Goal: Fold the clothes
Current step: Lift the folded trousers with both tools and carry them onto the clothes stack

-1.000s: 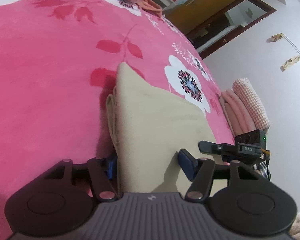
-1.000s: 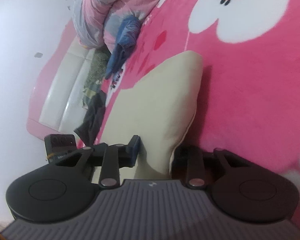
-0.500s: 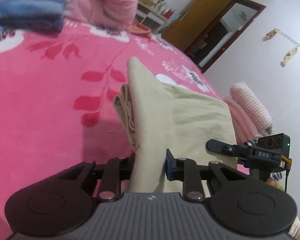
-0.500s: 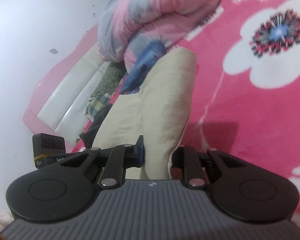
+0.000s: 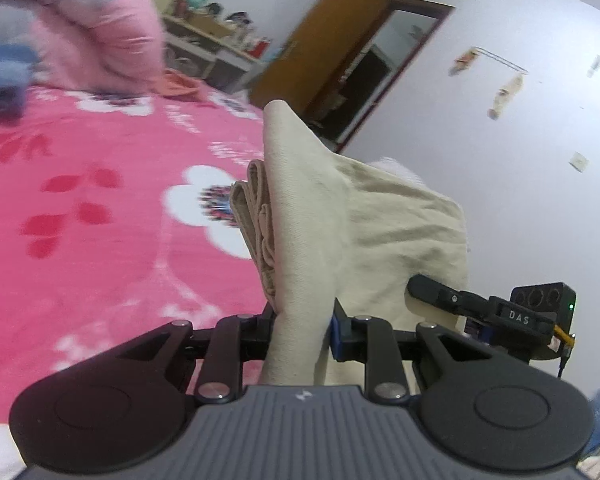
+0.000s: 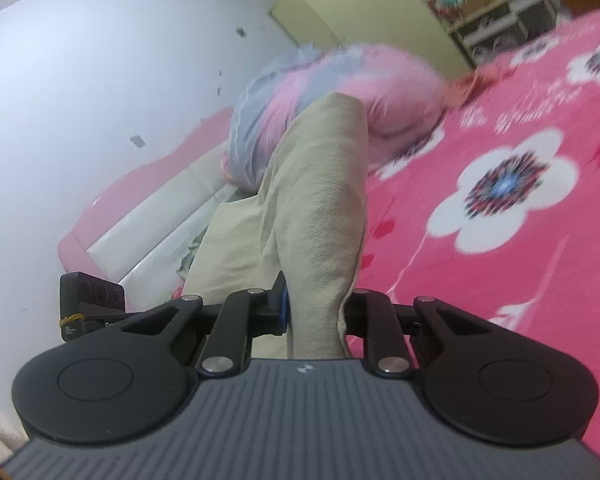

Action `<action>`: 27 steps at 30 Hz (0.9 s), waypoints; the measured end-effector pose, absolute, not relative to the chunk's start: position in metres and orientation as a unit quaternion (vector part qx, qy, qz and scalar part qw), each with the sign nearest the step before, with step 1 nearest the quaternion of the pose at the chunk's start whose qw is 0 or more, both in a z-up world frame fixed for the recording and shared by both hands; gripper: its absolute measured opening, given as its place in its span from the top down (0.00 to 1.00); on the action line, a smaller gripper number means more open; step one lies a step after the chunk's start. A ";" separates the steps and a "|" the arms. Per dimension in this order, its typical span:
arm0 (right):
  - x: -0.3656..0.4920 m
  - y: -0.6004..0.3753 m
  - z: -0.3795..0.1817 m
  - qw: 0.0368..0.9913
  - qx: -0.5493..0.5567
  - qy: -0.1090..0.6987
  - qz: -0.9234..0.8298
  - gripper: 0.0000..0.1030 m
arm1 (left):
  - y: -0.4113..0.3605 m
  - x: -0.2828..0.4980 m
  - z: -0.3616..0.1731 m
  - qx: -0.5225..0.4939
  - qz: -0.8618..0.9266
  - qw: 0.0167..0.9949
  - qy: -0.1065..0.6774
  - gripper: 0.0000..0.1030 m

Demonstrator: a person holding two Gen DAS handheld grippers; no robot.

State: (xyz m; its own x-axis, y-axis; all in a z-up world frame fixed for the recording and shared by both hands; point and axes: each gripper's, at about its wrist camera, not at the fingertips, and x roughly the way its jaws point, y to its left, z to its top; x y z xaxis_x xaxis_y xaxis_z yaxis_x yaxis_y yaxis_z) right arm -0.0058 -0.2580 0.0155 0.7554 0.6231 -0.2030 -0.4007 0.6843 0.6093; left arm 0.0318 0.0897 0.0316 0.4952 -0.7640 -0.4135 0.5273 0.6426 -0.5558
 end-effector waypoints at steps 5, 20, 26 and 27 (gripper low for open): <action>-0.060 -0.316 0.036 0.916 0.265 0.166 0.250 0.84 | 0.018 0.022 0.044 -0.183 -0.434 0.822 0.320 0.76; -0.156 -0.539 0.085 0.967 0.179 0.165 0.077 0.84 | -0.267 0.048 0.008 -0.235 -0.548 0.698 0.396 0.77; -0.110 -0.634 0.080 0.946 0.228 0.218 0.072 0.84 | -0.339 0.091 -0.014 -0.263 -0.532 0.665 0.454 0.77; -0.099 -0.645 0.076 0.942 0.234 0.229 0.074 0.84 | -0.349 0.097 -0.017 -0.265 -0.528 0.662 0.461 0.77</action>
State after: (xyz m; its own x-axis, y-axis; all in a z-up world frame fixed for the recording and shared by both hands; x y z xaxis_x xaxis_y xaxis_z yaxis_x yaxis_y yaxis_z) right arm -0.0990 -0.6452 0.0765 0.8846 0.2459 -0.3963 -0.0323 0.8799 0.4740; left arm 0.0969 -0.3491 -0.0170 0.0162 -0.9435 -0.3309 0.4545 0.3017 -0.8381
